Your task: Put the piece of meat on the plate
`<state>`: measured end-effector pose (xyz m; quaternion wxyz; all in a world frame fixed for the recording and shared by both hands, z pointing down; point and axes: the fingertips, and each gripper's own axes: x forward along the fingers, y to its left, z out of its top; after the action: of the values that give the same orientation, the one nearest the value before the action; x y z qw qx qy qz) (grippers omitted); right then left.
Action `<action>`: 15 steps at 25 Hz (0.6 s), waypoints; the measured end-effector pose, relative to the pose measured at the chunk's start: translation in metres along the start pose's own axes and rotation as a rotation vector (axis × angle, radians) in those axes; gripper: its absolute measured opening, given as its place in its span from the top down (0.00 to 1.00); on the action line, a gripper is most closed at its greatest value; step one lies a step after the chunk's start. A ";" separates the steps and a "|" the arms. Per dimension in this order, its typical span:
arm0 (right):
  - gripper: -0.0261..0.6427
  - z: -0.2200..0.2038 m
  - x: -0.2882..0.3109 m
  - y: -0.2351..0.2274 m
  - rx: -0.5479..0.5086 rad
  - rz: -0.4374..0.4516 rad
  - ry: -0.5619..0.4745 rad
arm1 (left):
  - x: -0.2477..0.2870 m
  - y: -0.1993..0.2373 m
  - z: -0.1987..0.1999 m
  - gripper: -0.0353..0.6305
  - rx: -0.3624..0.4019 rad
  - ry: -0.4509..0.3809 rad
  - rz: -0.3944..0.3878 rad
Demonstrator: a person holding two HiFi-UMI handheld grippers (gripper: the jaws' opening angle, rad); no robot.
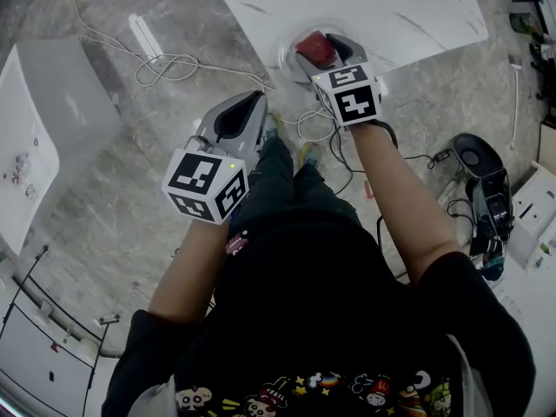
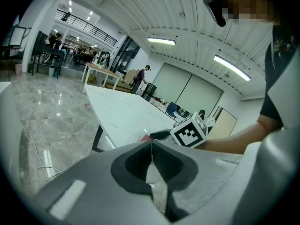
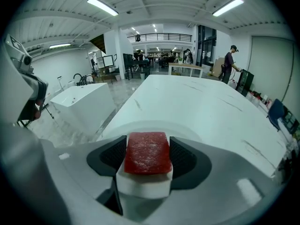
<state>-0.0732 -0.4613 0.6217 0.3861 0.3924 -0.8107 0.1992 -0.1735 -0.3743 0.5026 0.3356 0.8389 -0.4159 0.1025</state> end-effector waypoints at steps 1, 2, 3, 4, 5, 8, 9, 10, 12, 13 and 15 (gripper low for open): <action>0.49 0.000 0.000 0.000 -0.001 0.000 -0.002 | 0.000 0.000 0.000 0.94 0.002 0.002 0.000; 0.49 0.000 0.001 0.000 -0.001 0.000 -0.004 | 0.001 0.000 -0.001 0.94 0.003 0.004 0.000; 0.49 0.000 0.001 -0.001 -0.003 0.000 -0.006 | 0.001 0.000 -0.001 0.94 0.004 0.006 0.000; 0.49 0.000 0.001 -0.001 -0.005 -0.001 -0.009 | 0.000 0.000 -0.001 0.94 0.004 0.009 0.001; 0.49 0.001 0.000 -0.001 -0.008 -0.002 -0.013 | 0.000 -0.001 -0.001 0.94 0.005 0.010 0.001; 0.49 0.003 -0.002 0.000 -0.009 -0.002 -0.023 | -0.004 -0.002 0.000 0.94 0.006 0.013 0.004; 0.49 0.002 -0.002 0.000 -0.007 -0.001 -0.023 | -0.006 -0.002 -0.001 0.94 0.008 0.013 0.005; 0.49 0.002 -0.003 0.001 -0.003 -0.001 -0.026 | -0.007 -0.003 -0.001 0.94 0.010 0.013 0.006; 0.49 0.003 -0.004 0.000 0.007 -0.004 -0.034 | -0.009 -0.004 -0.002 0.94 0.013 0.012 0.008; 0.49 0.004 -0.007 -0.001 0.012 -0.009 -0.042 | -0.009 -0.005 -0.002 0.94 0.015 0.012 0.009; 0.53 0.008 -0.014 -0.003 0.021 -0.020 -0.060 | -0.011 -0.007 -0.003 0.94 0.018 0.013 0.008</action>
<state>-0.0692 -0.4614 0.6058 0.3594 0.4103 -0.8159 0.1921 -0.1752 -0.3624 0.4968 0.3302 0.8397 -0.4160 0.1132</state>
